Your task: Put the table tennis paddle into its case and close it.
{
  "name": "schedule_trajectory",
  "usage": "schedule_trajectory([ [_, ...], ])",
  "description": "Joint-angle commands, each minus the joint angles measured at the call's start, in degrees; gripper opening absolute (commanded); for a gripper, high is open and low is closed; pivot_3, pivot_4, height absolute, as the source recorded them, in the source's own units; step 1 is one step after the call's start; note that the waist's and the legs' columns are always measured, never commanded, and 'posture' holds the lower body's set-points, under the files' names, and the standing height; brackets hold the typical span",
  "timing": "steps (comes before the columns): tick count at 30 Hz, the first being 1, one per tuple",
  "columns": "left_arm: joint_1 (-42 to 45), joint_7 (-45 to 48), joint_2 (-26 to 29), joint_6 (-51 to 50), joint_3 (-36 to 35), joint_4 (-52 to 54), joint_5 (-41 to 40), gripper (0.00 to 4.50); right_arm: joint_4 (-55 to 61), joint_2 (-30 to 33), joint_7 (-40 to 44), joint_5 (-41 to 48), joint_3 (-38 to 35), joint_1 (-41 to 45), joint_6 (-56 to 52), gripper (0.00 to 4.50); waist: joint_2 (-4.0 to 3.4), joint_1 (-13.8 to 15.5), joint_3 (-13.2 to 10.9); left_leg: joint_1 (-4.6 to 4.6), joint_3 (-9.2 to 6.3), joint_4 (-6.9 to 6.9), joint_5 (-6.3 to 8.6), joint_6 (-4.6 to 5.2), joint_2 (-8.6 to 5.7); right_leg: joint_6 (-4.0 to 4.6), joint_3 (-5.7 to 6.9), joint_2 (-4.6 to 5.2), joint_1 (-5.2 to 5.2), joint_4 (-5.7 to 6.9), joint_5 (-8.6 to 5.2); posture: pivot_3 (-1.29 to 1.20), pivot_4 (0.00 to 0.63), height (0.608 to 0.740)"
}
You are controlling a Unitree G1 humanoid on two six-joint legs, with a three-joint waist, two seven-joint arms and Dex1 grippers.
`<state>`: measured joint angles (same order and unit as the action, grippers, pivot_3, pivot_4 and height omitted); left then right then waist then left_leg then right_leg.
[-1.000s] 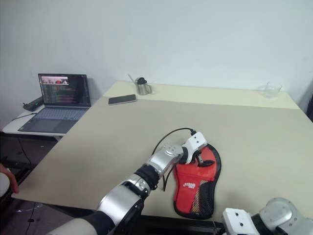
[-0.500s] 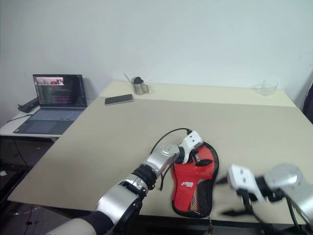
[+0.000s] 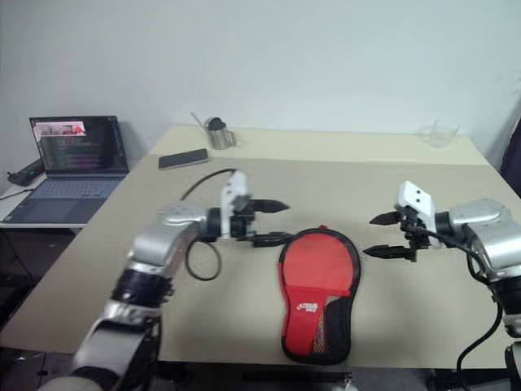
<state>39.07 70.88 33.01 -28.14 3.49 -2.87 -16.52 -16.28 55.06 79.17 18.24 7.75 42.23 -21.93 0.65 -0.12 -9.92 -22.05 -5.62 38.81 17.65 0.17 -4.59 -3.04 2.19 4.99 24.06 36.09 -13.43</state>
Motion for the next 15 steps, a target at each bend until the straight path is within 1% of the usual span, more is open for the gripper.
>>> schedule_trajectory([
  [1, -5.68, 2.05, 8.2, -3.58, -8.21, 7.35, -4.88, 4.5, -8.79, 3.08, 5.42, -1.48, -2.92, 2.16, 6.47, 4.45, -0.08, -0.04, -0.08, 0.02, -0.01, -0.01, 0.0, 0.0, 0.01, 0.01, 0.0, -0.01, -0.01, 0.01, -0.01, 0.0, 0.15, 0.74],
  [4, -11.67, 1.43, 13.76, -7.5, -15.47, 11.09, -9.41, 4.5, -15.68, 6.05, 12.14, -1.01, -3.23, 3.68, 4.78, 4.45, -0.19, 0.39, -0.23, 0.0, -0.04, 0.08, 0.0, 0.01, 0.03, 0.07, 0.05, -0.02, -0.04, 0.01, 0.03, 0.0, 0.15, 0.74],
  [7, -17.71, 1.61, 17.15, -10.09, -22.26, 13.15, -13.54, 4.5, -21.02, 8.28, 13.32, -0.25, -2.64, 6.21, 4.16, 4.45, -0.32, 0.42, -0.3, 0.01, -0.02, 0.1, 0.0, 0.01, 0.03, 0.12, 0.03, -0.02, -0.06, 0.02, 0.06, 0.0, 0.15, 0.74],
  [9, -21.67, 1.96, 19.51, -10.47, -25.53, 13.4, -14.72, 4.5, -23.31, 9.41, 13.33, 0.24, -1.99, 7.87, 3.97, 4.45, -0.47, 0.2, -0.39, 0.02, 0.07, 0.07, 0.0, 0.01, 0.05, 0.16, -0.03, -0.02, -0.01, 0.04, 0.08, 0.0, 0.15, 0.74],
  [12, -23.17, 1.18, 21.27, -10.02, -25.47, 13.07, -14.96, 4.5, -25.37, 10.01, 13.33, 0.41, -0.24, 8.71, 5.59, 4.45, -0.51, 0.01, -0.41, 0.03, 0.1, 0.03, 0.0, 0.0, 0.14, 0.22, -0.01, -0.07, 0.02, 0.07, 0.07, 0.0, 0.15, 0.74],
  [15, -23.2, 1.17, 22.35, -8.74, -25.1, 11.61, -14.88, 4.5, -24.17, 10.35, 13.33, 1.73, 0.77, 7.91, 5.79, 4.45, -0.51, 0.01, -0.41, 0.07, 0.15, 0.07, 0.0, 0.0, 0.15, 0.27, -0.03, -0.07, -0.01, 0.12, 0.11, 0.0, 0.15, 0.74],
])
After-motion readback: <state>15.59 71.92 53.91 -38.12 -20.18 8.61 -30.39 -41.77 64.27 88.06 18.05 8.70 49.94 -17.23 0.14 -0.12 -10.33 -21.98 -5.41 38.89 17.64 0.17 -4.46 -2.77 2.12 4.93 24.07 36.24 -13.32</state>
